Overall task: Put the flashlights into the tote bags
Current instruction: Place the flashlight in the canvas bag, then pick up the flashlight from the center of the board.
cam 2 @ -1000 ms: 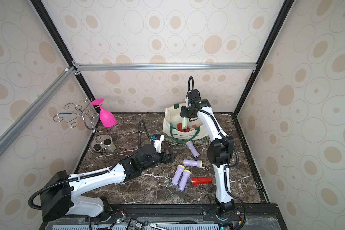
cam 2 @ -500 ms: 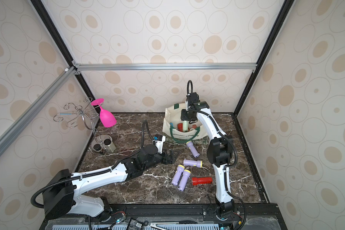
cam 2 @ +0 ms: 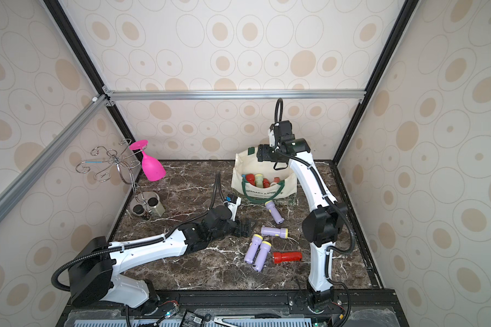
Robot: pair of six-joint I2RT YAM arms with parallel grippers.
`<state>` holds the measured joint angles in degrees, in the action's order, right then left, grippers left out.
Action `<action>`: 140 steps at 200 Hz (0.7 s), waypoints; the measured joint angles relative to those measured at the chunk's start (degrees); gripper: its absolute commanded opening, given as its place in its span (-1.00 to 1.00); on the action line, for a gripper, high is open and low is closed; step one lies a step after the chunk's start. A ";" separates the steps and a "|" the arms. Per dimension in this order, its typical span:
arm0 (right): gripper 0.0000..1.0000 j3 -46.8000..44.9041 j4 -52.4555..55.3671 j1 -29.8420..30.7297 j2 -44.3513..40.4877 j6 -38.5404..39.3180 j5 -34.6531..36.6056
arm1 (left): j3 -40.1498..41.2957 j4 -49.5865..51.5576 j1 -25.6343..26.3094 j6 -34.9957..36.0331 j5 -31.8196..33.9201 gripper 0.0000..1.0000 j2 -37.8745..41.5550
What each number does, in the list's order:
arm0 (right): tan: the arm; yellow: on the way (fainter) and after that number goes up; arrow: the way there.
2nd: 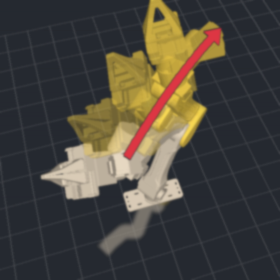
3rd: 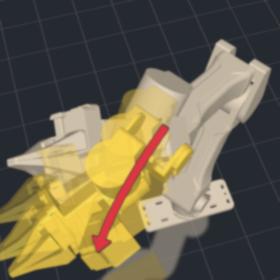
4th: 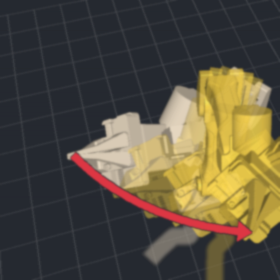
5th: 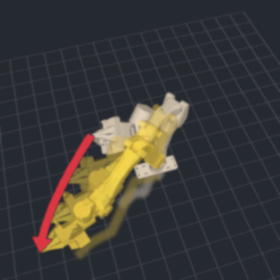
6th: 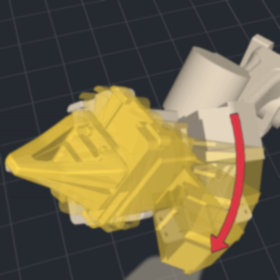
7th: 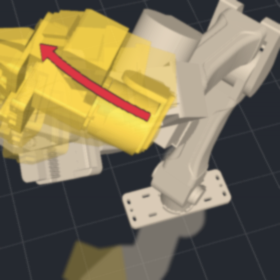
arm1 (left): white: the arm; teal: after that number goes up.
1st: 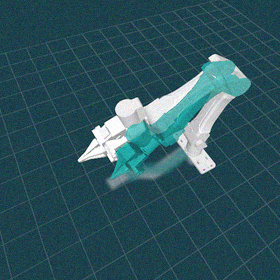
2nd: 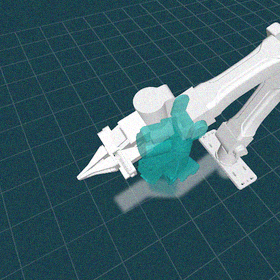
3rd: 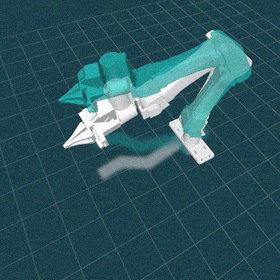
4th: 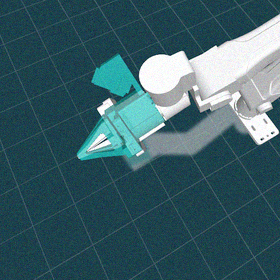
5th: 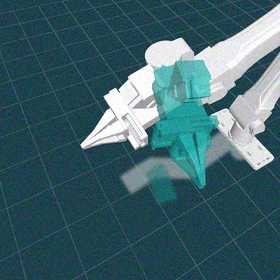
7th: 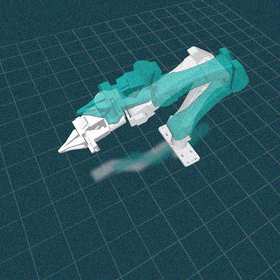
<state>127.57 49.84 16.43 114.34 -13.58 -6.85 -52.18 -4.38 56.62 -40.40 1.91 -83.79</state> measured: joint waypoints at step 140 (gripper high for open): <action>0.78 -23.45 -2.03 0.11 -25.62 -1.79 -7.15 | 0.17 6.23 7.19 1.40 -0.31 0.61 -6.99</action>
<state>104.12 47.81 16.53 88.73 -15.38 -14.00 -52.01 1.85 63.81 -39.00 1.61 -90.78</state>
